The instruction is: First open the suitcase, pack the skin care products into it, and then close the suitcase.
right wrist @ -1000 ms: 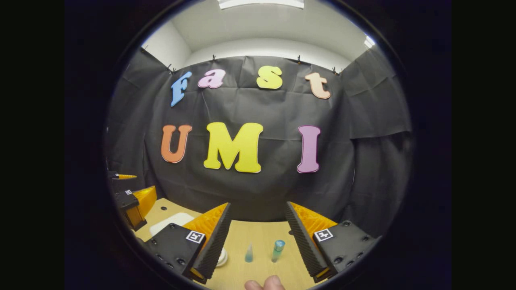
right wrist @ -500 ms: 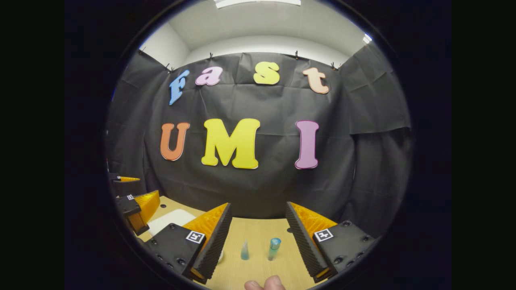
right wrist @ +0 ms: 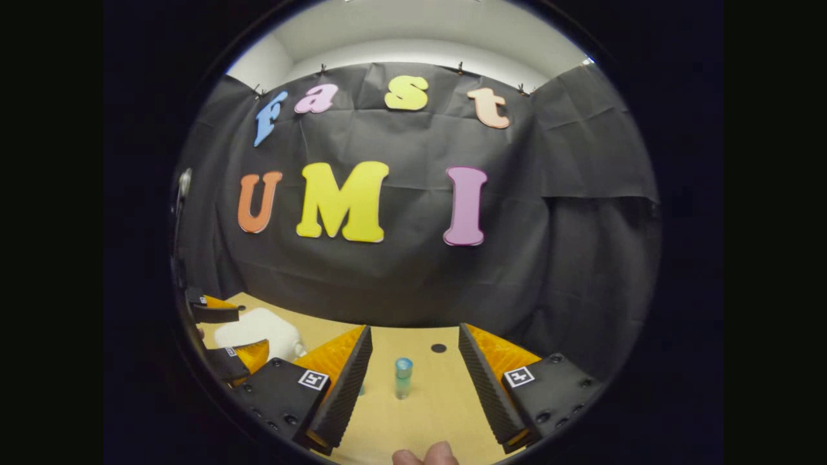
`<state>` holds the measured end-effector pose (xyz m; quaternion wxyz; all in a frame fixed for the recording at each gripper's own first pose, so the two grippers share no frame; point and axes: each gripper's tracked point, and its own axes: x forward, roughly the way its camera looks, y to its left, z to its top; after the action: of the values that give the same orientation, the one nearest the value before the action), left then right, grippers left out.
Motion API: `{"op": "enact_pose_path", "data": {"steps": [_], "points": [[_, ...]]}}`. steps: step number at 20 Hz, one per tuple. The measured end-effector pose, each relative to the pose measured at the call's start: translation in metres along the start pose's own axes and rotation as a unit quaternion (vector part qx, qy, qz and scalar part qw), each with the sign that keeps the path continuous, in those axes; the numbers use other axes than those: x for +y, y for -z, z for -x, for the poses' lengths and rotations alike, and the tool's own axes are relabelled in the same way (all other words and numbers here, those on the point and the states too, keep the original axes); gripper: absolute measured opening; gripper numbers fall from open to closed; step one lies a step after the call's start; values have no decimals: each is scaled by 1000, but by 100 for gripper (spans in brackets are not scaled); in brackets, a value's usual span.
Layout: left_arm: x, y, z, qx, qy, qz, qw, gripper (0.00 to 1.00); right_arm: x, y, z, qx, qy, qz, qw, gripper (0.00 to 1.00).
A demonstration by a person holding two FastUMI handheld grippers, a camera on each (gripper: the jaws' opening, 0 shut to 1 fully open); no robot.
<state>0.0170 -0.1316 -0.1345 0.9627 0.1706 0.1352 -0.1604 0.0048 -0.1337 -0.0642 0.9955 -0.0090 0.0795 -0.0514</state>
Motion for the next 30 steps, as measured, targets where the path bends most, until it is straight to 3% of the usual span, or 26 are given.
{"op": "enact_pose_path", "data": {"steps": [4, 7, 12, 15, 19, 22, 26, 30], "points": [[-25, 45, -30, 63, 34, -127, 989, 99, -41, 22, 1, 25, 35, -1, 999, 80], [-32, 76, -47, 103, 40, -220, 969, 99, -66, 36, 0, 41, 57, 6, 997, 80], [-31, 109, -62, 153, 29, -309, 938, 94, -95, 51, 1, 56, 87, -1, 995, 80], [-26, 131, -72, 192, 34, -323, 926, 86, -104, 58, 4, 64, 96, -3, 993, 80], [-26, 132, -85, 199, 29, -357, 912, 78, -109, 67, 3, 76, 105, -13, 991, 80], [-27, 143, -95, 230, 25, -369, 900, 52, -108, 65, 5, 70, 104, -16, 992, 80], [-26, 153, -102, 276, 18, -393, 877, 34, -106, 68, 10, 64, 109, -21, 992, 80], [-30, 143, -102, 259, 12, -389, 884, 21, -103, 70, 16, 72, 119, -28, 990, 80]]}}
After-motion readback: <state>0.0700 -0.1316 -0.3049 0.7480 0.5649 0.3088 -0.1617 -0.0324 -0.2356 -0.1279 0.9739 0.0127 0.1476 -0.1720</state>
